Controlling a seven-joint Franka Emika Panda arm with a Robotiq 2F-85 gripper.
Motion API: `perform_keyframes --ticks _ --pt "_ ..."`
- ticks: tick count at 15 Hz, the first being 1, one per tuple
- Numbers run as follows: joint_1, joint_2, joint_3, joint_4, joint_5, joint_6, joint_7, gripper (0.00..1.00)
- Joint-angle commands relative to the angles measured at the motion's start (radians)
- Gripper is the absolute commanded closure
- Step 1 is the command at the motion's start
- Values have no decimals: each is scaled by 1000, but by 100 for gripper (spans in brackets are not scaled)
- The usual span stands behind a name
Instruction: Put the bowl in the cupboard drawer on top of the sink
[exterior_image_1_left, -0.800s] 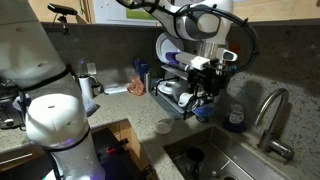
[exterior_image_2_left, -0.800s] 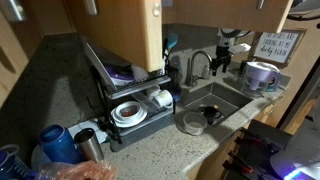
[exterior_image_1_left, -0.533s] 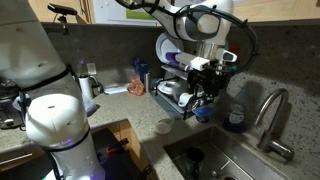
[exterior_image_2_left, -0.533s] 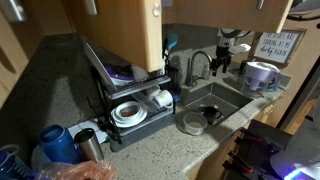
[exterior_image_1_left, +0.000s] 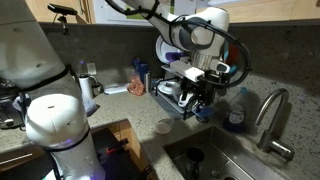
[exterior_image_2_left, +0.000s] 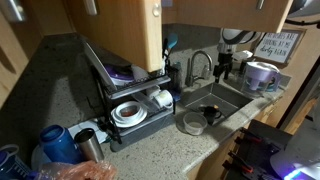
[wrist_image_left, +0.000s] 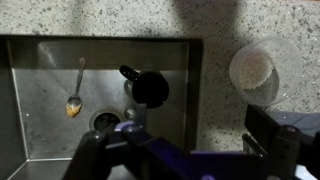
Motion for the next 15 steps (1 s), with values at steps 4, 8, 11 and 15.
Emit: perform_keyframes --ticks 4,8,11,15 --pt "4 -87 -38 -178 74 108 -206 0" --pt "23 -114 -49 -255 138 158 -291 0" --pt "62 -139 -34 -301 201 195 -333 0" --pt "123 -186 -2 -336 214 209 -349 0"
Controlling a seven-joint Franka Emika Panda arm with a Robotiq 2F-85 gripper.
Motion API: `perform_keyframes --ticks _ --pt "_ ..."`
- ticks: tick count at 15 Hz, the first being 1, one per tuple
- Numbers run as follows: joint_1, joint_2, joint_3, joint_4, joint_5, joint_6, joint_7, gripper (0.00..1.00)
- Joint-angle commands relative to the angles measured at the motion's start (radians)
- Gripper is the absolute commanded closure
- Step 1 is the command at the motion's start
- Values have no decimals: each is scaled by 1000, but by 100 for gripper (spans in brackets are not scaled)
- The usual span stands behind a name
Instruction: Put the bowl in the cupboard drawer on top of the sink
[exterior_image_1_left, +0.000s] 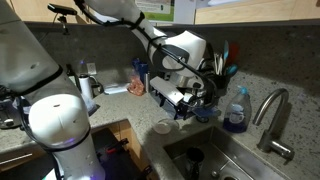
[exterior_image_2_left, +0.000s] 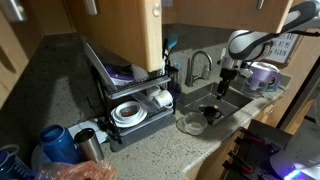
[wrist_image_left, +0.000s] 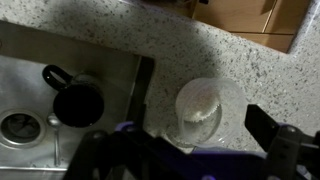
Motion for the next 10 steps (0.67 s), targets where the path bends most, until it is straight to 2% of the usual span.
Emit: perform_keyframes --ticks 1,10 --pt "44 -92 34 -59 5 26 -21 0" --pt "151 -212 94 -139 12 65 -11 0"
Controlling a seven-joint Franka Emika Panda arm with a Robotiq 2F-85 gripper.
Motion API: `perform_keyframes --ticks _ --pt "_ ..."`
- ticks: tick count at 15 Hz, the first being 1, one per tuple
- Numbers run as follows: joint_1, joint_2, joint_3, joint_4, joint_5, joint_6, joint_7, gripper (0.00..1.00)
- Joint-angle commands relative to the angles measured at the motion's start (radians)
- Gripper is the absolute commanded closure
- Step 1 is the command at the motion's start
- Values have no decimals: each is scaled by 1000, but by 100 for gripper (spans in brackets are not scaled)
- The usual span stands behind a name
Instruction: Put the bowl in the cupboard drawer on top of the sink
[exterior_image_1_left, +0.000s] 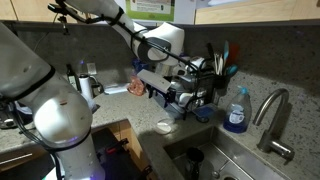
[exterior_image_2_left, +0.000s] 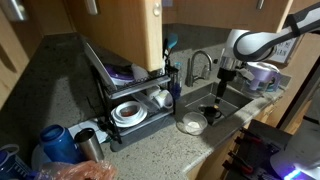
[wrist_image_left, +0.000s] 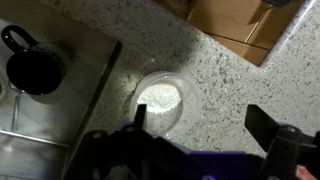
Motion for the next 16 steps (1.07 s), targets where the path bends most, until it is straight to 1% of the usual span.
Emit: perform_keyframes --ticks 1,2,5,7,8,9,11,16 --pt "59 -64 23 -69 23 53 -6 0" --pt "82 -25 25 -23 29 45 -3 0" --pt "127 7 53 -26 44 91 30 0" --pt "130 45 78 -26 30 115 84 0" --pt "120 57 90 -26 16 116 115 0" --pt "125 19 68 -26 21 80 71 0" --pt "124 47 82 -25 21 93 95 0" --pt "126 85 78 -24 26 112 87 0"
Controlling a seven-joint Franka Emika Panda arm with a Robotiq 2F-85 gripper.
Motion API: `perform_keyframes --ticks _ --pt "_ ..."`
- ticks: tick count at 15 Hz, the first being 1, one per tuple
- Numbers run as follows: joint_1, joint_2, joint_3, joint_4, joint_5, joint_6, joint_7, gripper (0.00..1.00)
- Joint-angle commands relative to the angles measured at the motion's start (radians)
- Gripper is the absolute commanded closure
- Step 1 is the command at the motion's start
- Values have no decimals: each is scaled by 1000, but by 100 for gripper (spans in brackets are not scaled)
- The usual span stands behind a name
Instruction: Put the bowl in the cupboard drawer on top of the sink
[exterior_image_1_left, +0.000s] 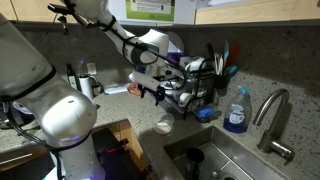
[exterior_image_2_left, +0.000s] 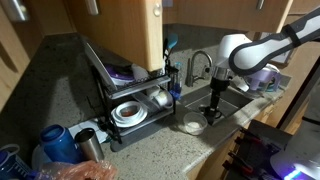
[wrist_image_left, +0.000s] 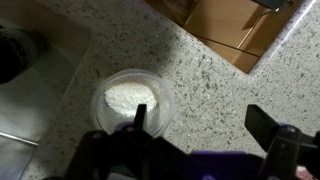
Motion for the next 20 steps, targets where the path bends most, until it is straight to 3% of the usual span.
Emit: perform_keyframes --ticks 1,10,20 --pt "4 42 -4 1 9 24 -18 0" --pt "13 181 -22 0 35 186 -133 0" --pt "36 309 13 0 207 228 -305 0"
